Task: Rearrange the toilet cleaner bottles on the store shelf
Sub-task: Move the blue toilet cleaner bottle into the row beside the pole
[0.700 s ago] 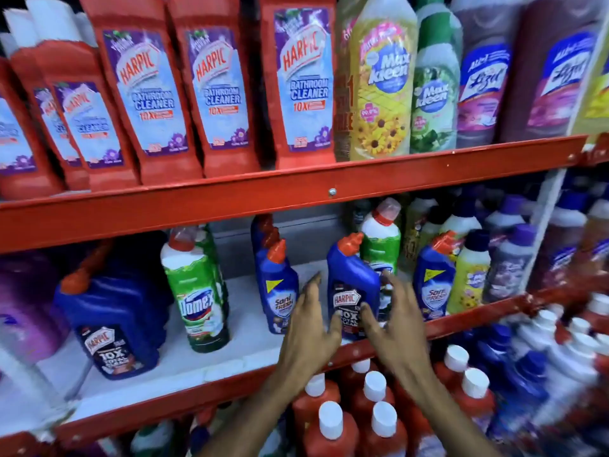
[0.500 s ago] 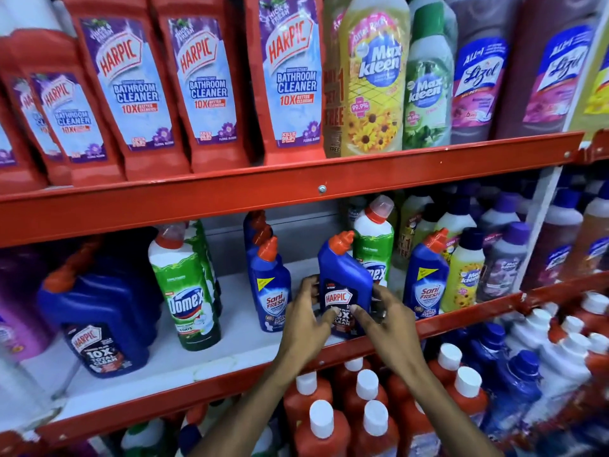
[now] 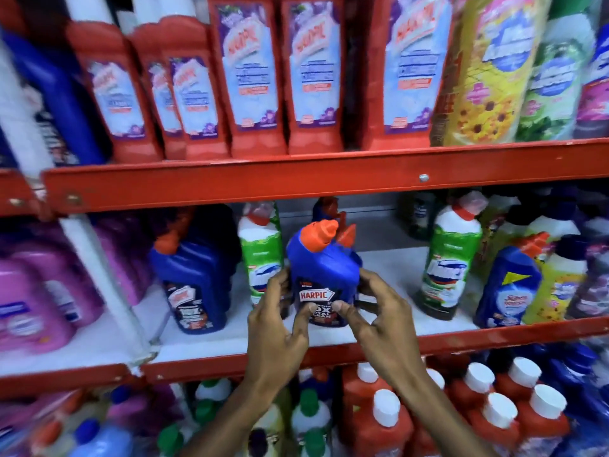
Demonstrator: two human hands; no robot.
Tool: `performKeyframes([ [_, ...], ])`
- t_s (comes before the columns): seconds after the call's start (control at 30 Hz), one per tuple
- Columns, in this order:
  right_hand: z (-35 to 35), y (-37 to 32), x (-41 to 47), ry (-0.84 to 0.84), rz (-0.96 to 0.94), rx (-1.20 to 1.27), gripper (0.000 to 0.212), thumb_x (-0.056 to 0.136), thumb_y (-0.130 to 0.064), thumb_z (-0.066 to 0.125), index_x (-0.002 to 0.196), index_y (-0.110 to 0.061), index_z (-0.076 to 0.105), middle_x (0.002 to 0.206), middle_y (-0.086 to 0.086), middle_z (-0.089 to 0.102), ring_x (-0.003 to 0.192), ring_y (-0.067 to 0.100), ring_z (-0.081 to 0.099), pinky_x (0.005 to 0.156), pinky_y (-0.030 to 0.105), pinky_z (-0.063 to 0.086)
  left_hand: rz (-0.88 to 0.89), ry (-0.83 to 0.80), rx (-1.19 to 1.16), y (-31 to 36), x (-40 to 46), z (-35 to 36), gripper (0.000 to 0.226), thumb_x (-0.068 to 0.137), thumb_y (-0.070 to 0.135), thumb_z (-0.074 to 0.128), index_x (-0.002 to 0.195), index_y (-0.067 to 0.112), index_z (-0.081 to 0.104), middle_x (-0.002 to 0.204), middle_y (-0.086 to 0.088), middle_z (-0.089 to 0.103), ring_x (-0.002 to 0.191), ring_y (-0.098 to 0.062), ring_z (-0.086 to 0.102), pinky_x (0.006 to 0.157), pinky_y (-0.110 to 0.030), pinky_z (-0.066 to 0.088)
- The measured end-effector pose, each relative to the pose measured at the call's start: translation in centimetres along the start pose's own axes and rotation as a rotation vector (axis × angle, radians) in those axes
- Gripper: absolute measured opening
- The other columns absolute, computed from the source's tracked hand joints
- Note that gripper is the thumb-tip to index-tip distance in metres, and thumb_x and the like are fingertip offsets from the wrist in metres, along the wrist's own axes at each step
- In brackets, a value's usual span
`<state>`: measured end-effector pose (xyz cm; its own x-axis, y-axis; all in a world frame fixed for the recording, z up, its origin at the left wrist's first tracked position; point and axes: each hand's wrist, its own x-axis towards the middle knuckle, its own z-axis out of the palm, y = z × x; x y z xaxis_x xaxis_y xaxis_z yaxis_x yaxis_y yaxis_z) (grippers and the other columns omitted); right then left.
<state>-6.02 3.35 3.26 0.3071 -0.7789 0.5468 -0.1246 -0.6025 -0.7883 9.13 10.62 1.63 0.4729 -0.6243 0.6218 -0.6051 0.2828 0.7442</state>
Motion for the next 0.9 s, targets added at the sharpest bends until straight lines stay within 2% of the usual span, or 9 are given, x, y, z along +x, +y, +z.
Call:
performKeyframes([
  [0.17,8.5,-2.8,-0.1,-0.163,-0.024,0.081,0.044,0.083,-0.016,0.076,0.123,-0.027,0.06,0.116,-0.007,0.071,0.104,0.004,0.068,0.09,0.029,0.058,-0.033,0.109,0.152,-3.1,-0.4,-8.1,0.059,0.085,0.024,0.068,0.142,0.025,0.049,0.126,0.002,0.072,0.113,-0.008,0.068,0.097,-0.023,0.054],
  [0.27,13.1,-3.7,0.1,-0.233,-0.032,0.084,0.042,0.082,-0.018,0.074,0.121,-0.022,0.06,0.115,-0.003,0.072,0.1,0.007,0.069,0.088,0.036,0.058,-0.055,0.174,0.252,-4.9,-0.5,-11.8,0.056,0.085,0.023,0.067,0.138,0.018,0.051,0.12,0.0,0.072,0.1,-0.002,0.065,0.09,-0.002,0.044],
  [0.3,14.5,-3.9,0.1,-0.254,-0.032,0.077,0.041,0.081,-0.02,0.073,0.12,-0.021,0.06,0.114,-0.002,0.072,0.1,0.009,0.069,0.089,0.037,0.057,-0.071,0.184,0.275,-5.6,-0.6,-12.8,0.055,0.084,0.022,0.066,0.137,0.018,0.051,0.118,-0.001,0.073,0.098,-0.002,0.064,0.088,-0.001,0.043],
  [0.4,17.9,-4.2,0.1,-0.293,-0.049,0.027,0.044,0.082,-0.029,0.071,0.123,-0.022,0.057,0.117,-0.001,0.069,0.105,0.014,0.067,0.092,0.039,0.055,-0.149,0.18,0.271,-7.3,-0.6,-15.0,0.055,0.086,0.021,0.063,0.14,0.023,0.049,0.115,0.001,0.074,0.097,-0.007,0.069,0.089,-0.024,0.055],
  [0.5,20.2,-3.9,0.2,-0.301,-0.042,-0.011,0.047,0.08,-0.025,0.073,0.124,-0.019,0.058,0.117,0.002,0.07,0.107,0.017,0.066,0.094,0.04,0.054,-0.178,0.161,0.296,-9.2,-0.7,-16.1,0.061,0.088,0.004,0.067,0.14,0.025,0.046,0.116,-0.001,0.074,0.1,-0.019,0.072,0.09,-0.044,0.06],
  [0.63,21.4,-3.4,0.0,-0.307,-0.031,-0.04,0.049,0.081,-0.029,0.074,0.126,-0.018,0.058,0.118,0.004,0.068,0.107,0.017,0.066,0.093,0.04,0.056,-0.181,0.151,0.316,-10.6,-0.8,-16.6,0.066,0.088,0.002,0.065,0.145,0.025,0.043,0.122,-0.002,0.072,0.102,-0.023,0.073,0.09,-0.047,0.061],
  [0.77,20.7,-3.3,-0.4,-0.291,-0.026,-0.031,0.053,0.084,-0.03,0.075,0.132,-0.023,0.054,0.124,-0.001,0.063,0.1,0.003,0.065,0.087,0.023,0.058,-0.154,0.127,0.333,-10.6,-1.2,-16.6,0.07,0.091,0.019,0.062,0.154,0.029,0.033,0.14,-0.002,0.064,0.118,-0.022,0.068,0.098,-0.046,0.058],
  [0.87,18.9,-3.0,-1.0,-0.254,-0.08,-0.08,0.054,0.09,-0.036,0.067,0.139,-0.028,0.046,0.131,-0.013,0.052,0.116,0.009,0.058,0.099,0.034,0.054,-0.111,0.187,0.338,-9.9,-1.8,-16.0,0.074,0.091,0.032,0.058,0.158,0.026,0.028,0.16,-0.002,0.044,0.141,-0.021,0.051,0.108,-0.049,0.053],
  [0.9,18.1,-2.9,-1.2,-0.236,-0.11,-0.122,0.055,0.091,-0.036,0.064,0.141,-0.028,0.043,0.136,-0.012,0.049,0.123,0.011,0.054,0.103,0.034,0.051,-0.051,0.224,0.354,-9.4,-2.0,-15.8,0.073,0.09,0.032,0.059,0.157,0.023,0.03,0.162,-0.003,0.038,0.147,-0.019,0.043,0.114,-0.046,0.048],
])
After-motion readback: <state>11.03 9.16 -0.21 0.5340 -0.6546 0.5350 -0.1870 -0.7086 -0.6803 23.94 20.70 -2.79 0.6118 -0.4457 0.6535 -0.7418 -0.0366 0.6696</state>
